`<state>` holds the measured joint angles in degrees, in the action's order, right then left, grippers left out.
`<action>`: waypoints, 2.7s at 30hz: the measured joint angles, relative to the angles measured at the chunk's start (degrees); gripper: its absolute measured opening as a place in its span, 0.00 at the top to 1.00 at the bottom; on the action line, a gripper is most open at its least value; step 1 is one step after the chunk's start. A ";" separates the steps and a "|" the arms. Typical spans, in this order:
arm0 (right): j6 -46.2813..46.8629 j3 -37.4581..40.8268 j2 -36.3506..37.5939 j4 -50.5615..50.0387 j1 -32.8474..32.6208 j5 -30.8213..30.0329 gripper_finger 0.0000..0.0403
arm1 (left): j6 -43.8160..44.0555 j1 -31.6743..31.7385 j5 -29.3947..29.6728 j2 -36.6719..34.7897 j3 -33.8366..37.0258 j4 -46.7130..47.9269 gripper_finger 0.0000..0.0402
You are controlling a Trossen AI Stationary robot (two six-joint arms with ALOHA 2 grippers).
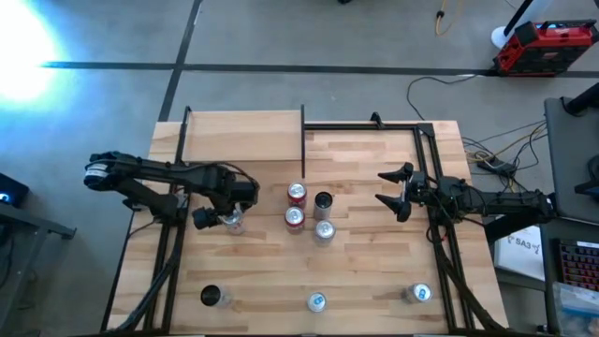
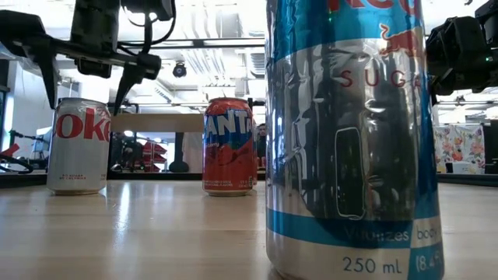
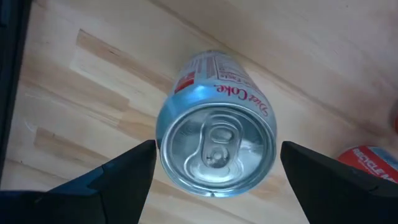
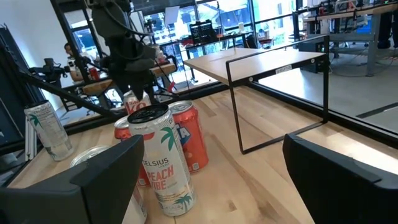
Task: Place canned beverage on shelf
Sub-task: Put the left red-silver soda can on the shelf
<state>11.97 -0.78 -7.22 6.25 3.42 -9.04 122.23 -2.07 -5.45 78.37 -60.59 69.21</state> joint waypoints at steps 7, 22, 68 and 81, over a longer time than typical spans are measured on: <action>0.00 0.00 0.00 -0.01 -0.01 0.00 0.09 | 1.34 0.04 -0.04 -0.66 2.58 -1.82 0.19; 0.00 0.00 0.00 -0.03 0.00 0.00 0.09 | 0.18 0.04 0.11 -0.68 6.43 -7.28 0.22; 0.00 0.00 0.00 -0.01 -0.02 0.00 0.09 | -32.37 19.48 2.87 0.94 -28.77 20.87 0.29; 0.00 0.01 0.00 -0.02 -0.01 0.00 0.09 | -52.38 34.20 2.81 0.81 -33.53 20.82 0.29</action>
<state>11.97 -0.76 -7.22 6.23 3.41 -9.04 69.85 32.14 -2.64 79.18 -94.12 90.03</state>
